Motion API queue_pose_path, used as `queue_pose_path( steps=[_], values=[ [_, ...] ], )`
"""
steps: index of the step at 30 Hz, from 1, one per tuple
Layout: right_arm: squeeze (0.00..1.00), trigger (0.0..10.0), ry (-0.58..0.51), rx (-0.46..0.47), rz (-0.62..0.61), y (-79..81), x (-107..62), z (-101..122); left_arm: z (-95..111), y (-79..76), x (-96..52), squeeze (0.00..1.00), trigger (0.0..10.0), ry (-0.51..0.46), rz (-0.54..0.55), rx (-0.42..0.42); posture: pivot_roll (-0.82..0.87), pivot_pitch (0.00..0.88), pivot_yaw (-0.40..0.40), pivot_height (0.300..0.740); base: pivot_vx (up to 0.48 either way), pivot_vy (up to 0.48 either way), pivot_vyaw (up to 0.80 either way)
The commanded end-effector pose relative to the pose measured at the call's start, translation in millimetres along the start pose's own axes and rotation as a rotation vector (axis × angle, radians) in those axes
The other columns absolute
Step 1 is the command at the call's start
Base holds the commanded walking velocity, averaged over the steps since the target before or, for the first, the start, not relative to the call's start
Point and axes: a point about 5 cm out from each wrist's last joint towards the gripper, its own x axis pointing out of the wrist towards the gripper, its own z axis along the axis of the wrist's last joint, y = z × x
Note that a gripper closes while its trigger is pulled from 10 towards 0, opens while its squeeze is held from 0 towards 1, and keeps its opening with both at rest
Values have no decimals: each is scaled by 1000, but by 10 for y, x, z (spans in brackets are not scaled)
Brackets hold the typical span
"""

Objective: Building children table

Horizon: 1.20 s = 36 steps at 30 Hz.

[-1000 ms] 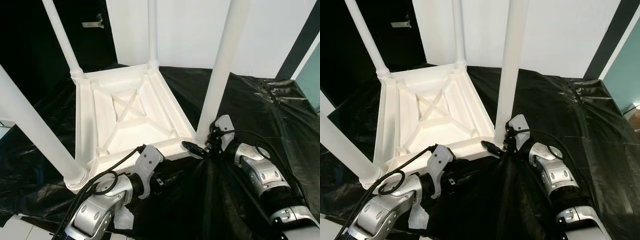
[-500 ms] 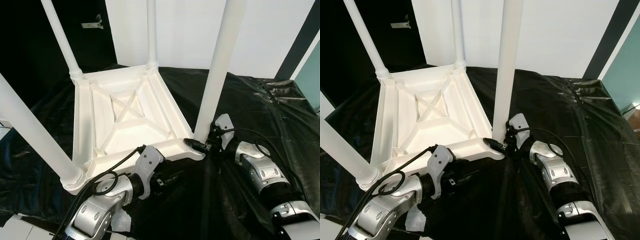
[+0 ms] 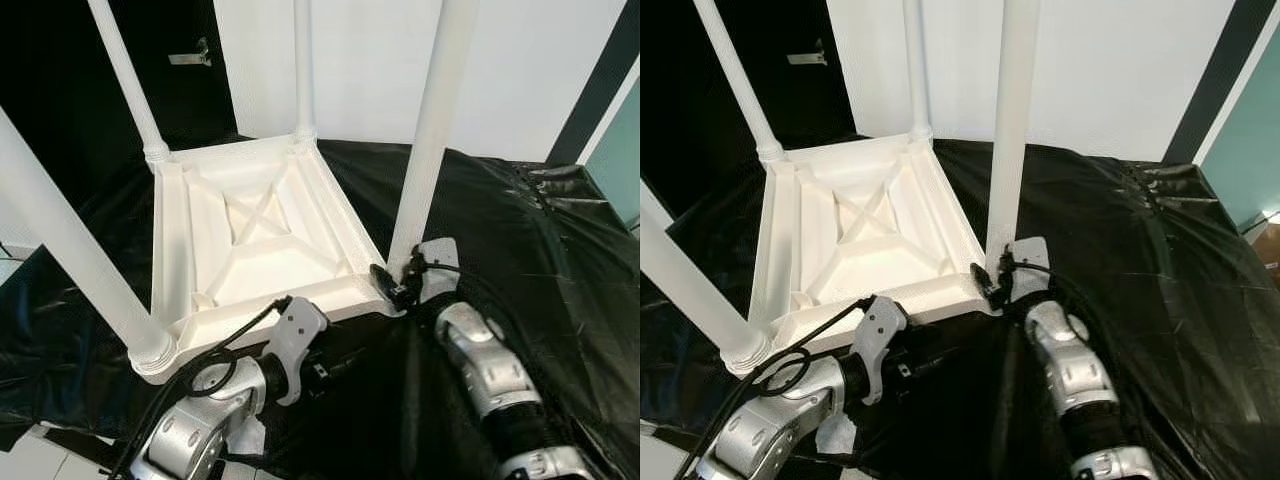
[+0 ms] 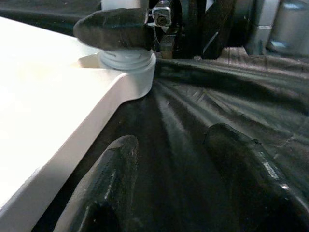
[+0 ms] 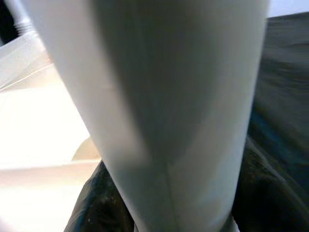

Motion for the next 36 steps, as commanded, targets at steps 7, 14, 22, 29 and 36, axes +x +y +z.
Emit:
queue_pose_path(
  steps=[7, 14, 22, 29, 36],
  values=[
    [0, 10000, 35, 98, -210, 183, -70, -113, -3, -38, 1, 0, 10000, 8, -25, -8, 12, 0, -26, 740, 0, 0, 0],
    [0, 10000, 35, 67, -194, 233, -107, -94, -5, -51, -6, 0, 10000, 12, -28, -8, 22, 0, -32, 740, 0, 0, 0],
    [1000, 10000, -12, 70, -182, 184, -122, -31, -1, -59, -7, 0, 10000, 11, -20, -13, 25, 0, -36, 740, 0, 0, 0],
    [1000, 10000, -92, 95, -70, 139, -182, 61, 2, -53, -13, 0, 10000, 10, -14, -14, 26, 0, -37, 740, 0, 0, 0],
    [0, 10000, -116, 109, 99, 8, -277, 76, 7, -41, -14, 0, 10000, 6, -13, -14, 22, 0, -37, 740, 0, 0, 0]
  ],
)
